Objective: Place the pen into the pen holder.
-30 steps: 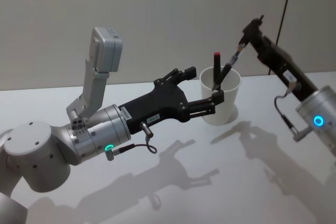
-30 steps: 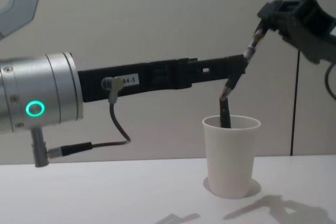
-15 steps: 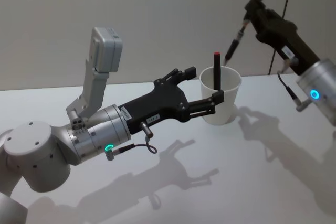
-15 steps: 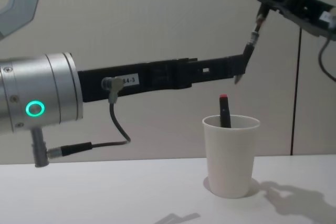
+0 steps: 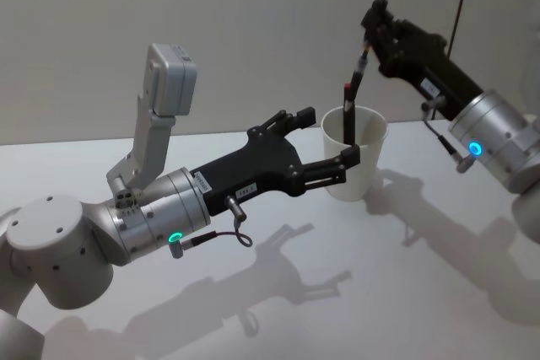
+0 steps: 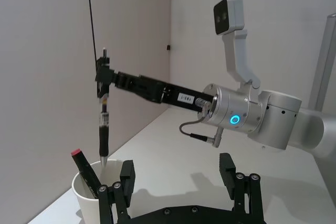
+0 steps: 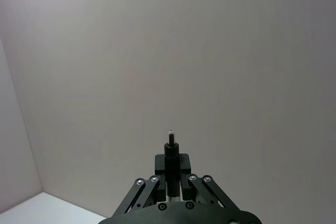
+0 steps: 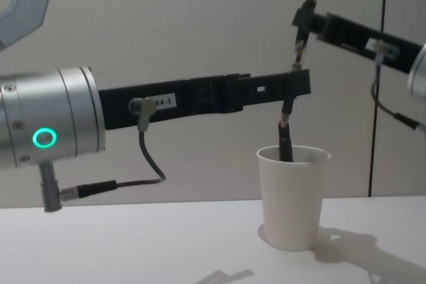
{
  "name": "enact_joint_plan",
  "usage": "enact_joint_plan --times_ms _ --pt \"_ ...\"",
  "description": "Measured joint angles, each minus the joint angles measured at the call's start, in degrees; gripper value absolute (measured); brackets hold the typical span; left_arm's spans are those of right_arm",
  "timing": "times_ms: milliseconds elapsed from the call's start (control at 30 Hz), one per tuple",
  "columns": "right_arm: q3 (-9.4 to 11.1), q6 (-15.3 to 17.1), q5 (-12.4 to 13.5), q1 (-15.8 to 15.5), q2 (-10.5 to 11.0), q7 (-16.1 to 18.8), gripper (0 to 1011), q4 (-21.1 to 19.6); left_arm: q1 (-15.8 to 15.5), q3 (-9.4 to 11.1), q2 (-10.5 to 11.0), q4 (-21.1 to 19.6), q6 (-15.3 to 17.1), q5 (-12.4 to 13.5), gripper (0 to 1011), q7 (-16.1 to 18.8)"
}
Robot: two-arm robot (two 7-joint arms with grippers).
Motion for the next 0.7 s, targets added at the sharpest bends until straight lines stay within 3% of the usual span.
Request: enact_joint_plan --times_ms 367,700 --pt "-1.04 -0.56 -5.33 0.13 -0.02 0.72 147 1.71 0.00 0.00 0.00 0.00 0.00 0.00 1001 0.00" --pt "-1.58 -1.27 -9.81 -1.26 0.84 -0.72 147 1.91 0.00 0.00 0.00 0.00 0.00 0.00 1001 0.00"
